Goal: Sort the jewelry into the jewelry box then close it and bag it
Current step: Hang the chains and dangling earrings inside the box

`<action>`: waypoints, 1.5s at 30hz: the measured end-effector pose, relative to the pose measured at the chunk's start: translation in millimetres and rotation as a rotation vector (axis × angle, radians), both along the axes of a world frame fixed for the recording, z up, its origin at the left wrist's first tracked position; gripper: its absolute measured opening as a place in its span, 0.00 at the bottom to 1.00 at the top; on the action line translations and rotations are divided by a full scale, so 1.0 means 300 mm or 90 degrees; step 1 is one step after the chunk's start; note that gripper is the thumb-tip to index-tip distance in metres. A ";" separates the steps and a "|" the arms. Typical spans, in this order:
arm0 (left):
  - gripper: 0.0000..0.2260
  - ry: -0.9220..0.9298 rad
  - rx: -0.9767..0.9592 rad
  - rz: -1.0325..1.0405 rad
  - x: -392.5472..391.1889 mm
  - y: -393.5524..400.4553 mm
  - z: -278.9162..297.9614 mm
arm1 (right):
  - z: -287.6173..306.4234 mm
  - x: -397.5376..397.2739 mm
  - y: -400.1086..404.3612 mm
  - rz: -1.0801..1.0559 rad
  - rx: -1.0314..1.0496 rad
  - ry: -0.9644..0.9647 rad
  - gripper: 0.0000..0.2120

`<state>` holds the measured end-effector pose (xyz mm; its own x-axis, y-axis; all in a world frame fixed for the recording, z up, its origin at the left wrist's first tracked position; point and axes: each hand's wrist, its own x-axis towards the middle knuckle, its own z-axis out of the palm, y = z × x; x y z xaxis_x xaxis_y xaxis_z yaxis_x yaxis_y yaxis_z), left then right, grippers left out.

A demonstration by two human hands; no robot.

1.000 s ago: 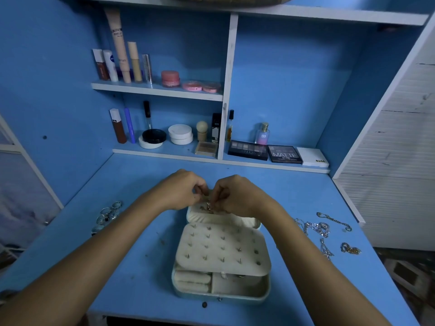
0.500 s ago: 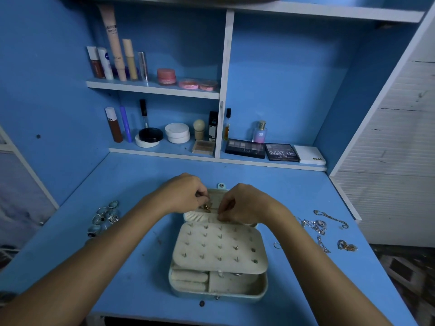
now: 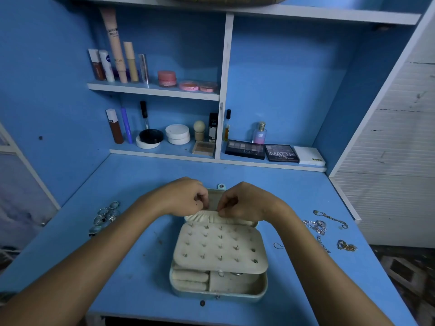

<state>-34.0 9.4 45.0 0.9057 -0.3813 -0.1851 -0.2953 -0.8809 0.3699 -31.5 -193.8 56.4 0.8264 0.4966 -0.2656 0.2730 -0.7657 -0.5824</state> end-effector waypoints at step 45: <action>0.08 0.002 0.036 0.027 -0.026 -0.012 0.004 | -0.037 -0.004 0.006 -0.058 -0.001 -0.005 0.02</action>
<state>-41.9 5.8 46.1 0.9201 -0.3319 -0.2079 -0.2569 -0.9122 0.3193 -32.6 -192.1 45.3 0.8702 0.4185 -0.2602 0.2063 -0.7890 -0.5788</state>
